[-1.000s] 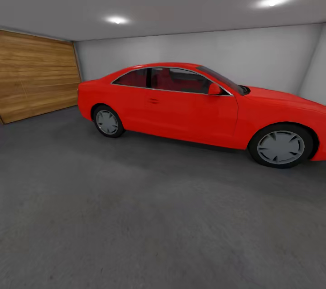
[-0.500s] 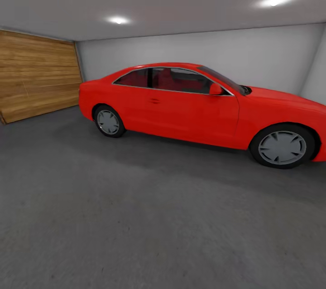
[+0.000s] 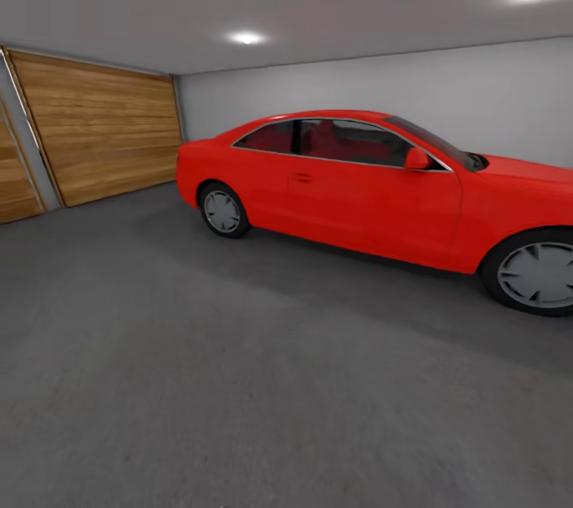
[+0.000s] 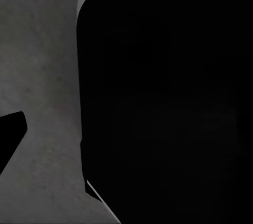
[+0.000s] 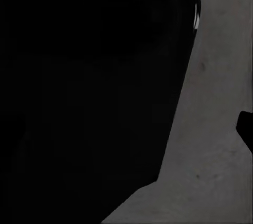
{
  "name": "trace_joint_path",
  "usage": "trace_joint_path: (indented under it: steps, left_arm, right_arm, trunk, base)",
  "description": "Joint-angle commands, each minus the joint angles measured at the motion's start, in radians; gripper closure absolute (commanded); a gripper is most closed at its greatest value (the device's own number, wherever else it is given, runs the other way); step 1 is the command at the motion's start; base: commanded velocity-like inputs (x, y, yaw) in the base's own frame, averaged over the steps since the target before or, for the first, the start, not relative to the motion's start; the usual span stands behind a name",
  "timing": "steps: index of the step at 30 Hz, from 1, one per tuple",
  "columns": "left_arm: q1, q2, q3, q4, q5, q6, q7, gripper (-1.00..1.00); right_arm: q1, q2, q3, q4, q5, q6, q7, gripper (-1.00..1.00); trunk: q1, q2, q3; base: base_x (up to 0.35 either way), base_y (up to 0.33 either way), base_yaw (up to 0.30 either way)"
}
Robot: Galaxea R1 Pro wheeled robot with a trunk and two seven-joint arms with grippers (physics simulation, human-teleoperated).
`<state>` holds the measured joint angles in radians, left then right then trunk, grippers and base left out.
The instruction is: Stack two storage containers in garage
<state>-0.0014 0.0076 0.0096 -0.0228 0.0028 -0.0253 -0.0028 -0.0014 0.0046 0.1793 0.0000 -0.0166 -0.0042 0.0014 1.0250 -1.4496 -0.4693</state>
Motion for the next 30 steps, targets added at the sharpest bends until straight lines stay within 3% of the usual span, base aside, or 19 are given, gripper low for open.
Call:
trace_joint_path:
  steps: [1, 2, 30]
  left_arm:
    - [0.000, 0.000, 0.001, 0.000, 0.000, -0.002, 0.000, -1.00]
    - [0.000, 0.000, 0.001, 0.000, 0.000, -0.002, 0.000, -1.00]
    - [0.000, 0.003, -0.008, -0.003, -0.003, -0.002, 0.000, -1.00]
  right_arm:
    - [0.000, 0.000, 0.012, 0.000, -0.002, 0.000, 0.000, -1.00]
    - [0.000, 0.000, 0.368, 0.000, -0.002, 0.000, 0.000, -1.00]
    - [0.000, 0.000, 0.368, 0.002, -0.002, 0.000, 0.001, -1.00]
  trunk:
    - [0.000, 0.000, -0.001]
    - [0.000, 0.000, -0.001]
    - [0.000, 0.000, -0.001]
  base:
    - [0.000, 0.000, 0.277]
    - [0.000, 0.000, 0.277]
    - [0.000, 0.000, 0.259]
